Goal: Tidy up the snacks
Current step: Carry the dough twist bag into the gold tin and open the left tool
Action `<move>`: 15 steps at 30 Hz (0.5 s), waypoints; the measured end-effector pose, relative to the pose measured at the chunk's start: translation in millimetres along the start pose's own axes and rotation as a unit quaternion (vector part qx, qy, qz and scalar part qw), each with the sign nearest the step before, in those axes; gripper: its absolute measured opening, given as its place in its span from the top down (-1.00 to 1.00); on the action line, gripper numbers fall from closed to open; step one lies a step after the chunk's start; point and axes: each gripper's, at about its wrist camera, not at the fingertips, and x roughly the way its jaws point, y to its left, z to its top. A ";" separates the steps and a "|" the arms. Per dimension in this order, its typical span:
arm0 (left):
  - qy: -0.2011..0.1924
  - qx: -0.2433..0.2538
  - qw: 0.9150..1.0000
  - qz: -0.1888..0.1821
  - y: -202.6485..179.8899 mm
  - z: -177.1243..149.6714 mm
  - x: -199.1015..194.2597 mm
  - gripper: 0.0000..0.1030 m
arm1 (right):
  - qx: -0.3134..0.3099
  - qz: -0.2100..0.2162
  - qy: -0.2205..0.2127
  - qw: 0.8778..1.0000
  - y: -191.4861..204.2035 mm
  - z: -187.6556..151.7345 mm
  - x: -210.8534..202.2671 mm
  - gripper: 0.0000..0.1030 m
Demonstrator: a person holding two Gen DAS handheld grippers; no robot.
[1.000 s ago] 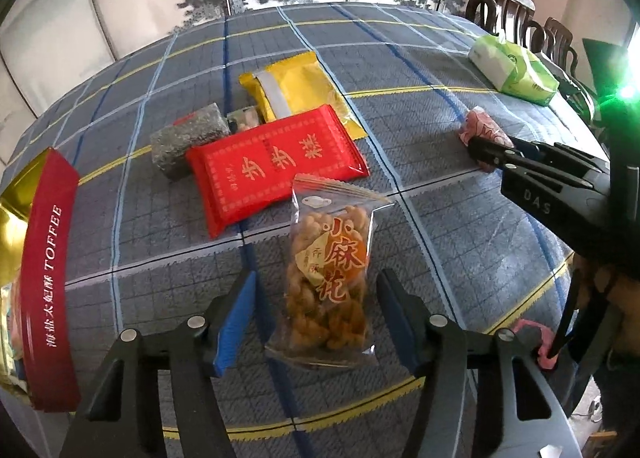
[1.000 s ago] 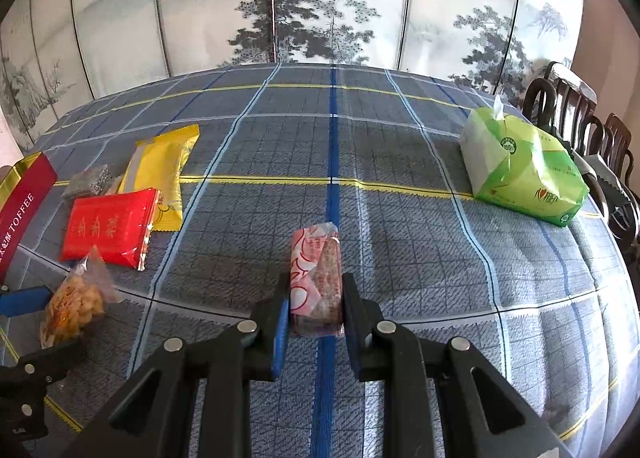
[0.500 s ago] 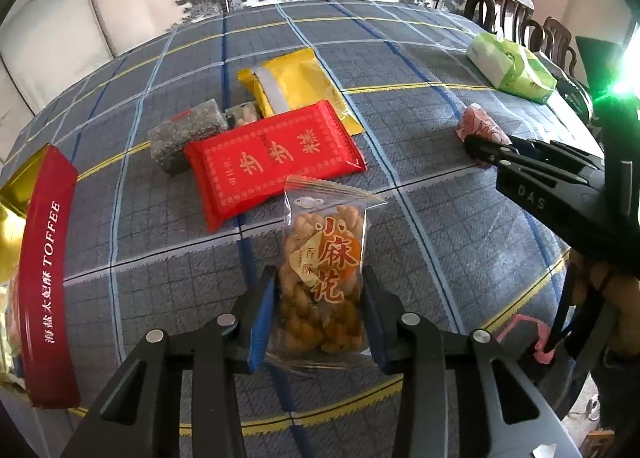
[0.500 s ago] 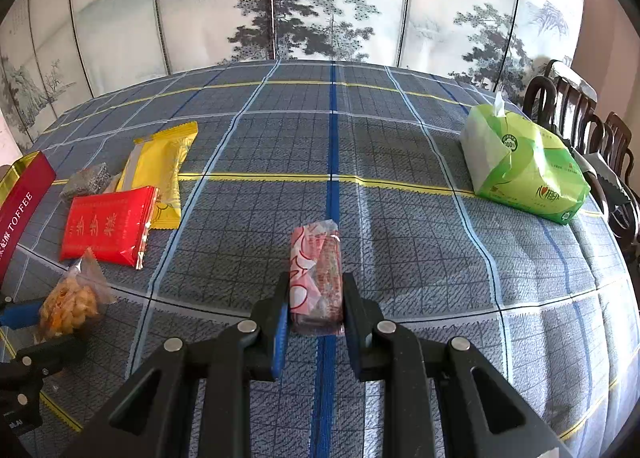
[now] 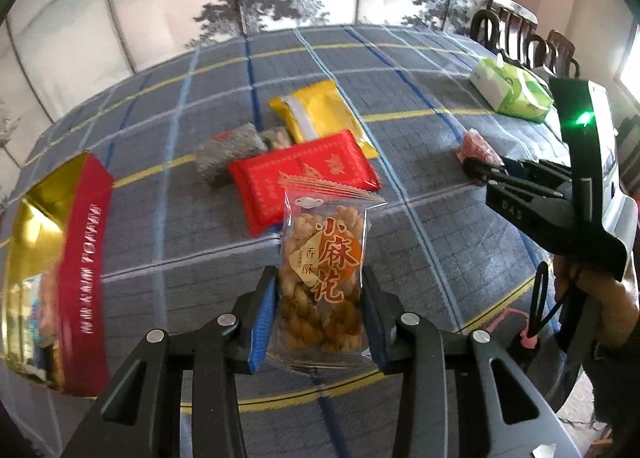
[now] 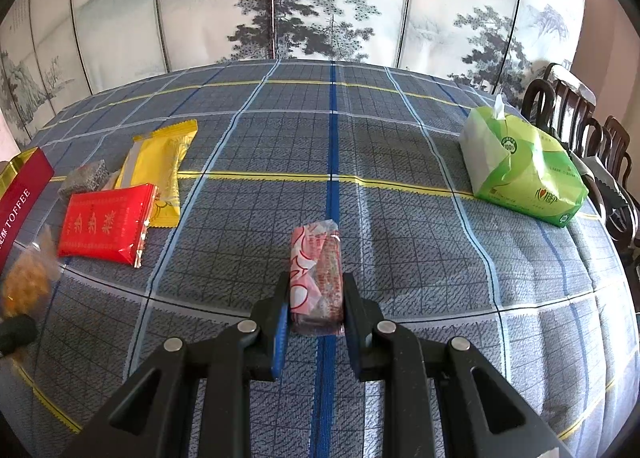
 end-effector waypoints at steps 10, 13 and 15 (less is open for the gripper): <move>-0.040 -0.041 0.997 0.044 47.7 3.1 -45.9 0.30 | -0.004 -0.005 0.000 1.000 3.5 -0.5 -0.4 0.55; -0.047 -0.059 0.995 0.058 69.4 2.8 -58.4 0.30 | -0.005 -0.007 0.000 1.000 3.8 -0.5 -0.4 0.55; -0.051 -0.072 0.994 0.071 87.7 1.1 -66.0 0.30 | -0.006 -0.008 0.000 1.000 4.4 -0.6 -0.5 0.55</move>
